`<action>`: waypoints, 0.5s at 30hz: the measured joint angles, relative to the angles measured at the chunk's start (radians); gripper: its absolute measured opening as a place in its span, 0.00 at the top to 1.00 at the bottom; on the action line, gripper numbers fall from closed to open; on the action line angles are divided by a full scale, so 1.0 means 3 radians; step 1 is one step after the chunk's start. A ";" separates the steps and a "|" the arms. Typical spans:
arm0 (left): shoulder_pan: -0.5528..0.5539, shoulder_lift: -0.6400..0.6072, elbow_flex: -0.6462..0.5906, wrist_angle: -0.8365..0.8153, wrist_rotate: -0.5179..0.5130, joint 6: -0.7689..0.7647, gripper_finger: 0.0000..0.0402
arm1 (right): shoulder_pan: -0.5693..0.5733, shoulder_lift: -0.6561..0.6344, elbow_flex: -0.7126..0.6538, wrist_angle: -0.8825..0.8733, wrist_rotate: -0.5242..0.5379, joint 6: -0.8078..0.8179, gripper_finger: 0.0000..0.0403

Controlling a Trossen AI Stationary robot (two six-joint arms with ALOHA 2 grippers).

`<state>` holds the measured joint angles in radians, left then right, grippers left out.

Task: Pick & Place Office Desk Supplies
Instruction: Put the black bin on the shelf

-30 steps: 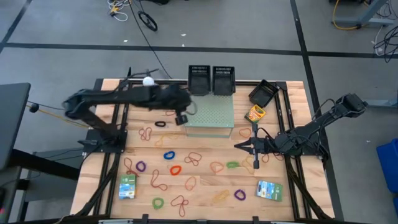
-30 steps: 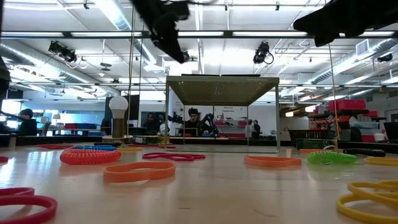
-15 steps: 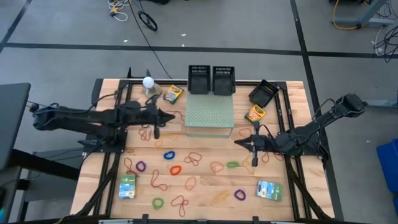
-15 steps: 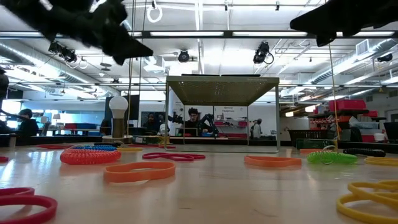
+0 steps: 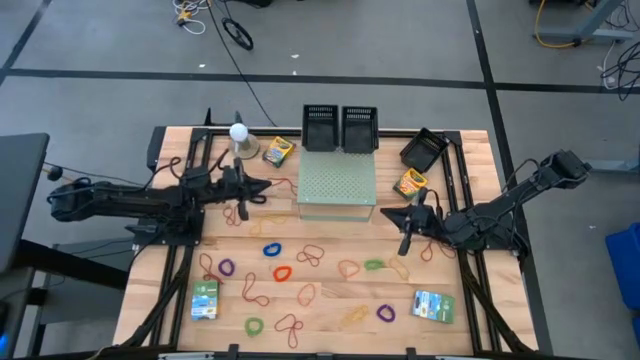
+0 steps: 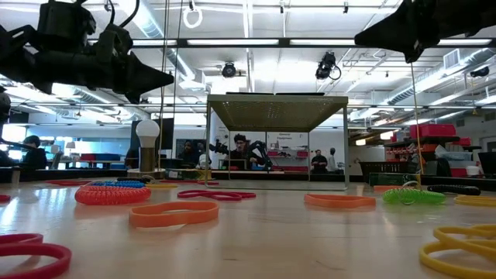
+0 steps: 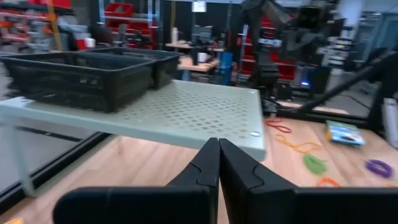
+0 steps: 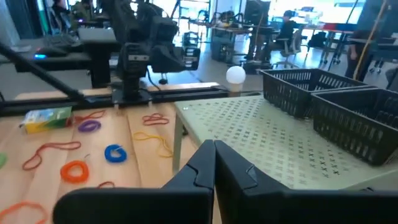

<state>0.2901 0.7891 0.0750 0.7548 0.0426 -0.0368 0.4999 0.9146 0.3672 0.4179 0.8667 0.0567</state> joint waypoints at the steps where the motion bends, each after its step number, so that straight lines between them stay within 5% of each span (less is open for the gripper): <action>1: -0.0005 -0.0001 -0.0001 0.0001 -0.0061 0.0000 0.98 | 0.0000 0.0000 0.0000 0.0005 0.0050 0.0060 0.97; 7: -0.0004 0.0013 0.0000 -0.0006 -0.0195 0.0004 0.98 | -0.0221 -0.0056 0.0000 -0.0013 0.0440 0.0355 0.98; 15: -0.0004 0.0014 0.0000 -0.0008 -0.0204 0.0010 0.98 | -0.1335 -0.0535 0.0001 -0.0829 0.0289 0.0976 0.99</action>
<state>0.2890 0.7933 0.0750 0.7525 -0.0185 -0.0338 0.0993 0.7540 0.3676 0.1691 0.9535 0.3496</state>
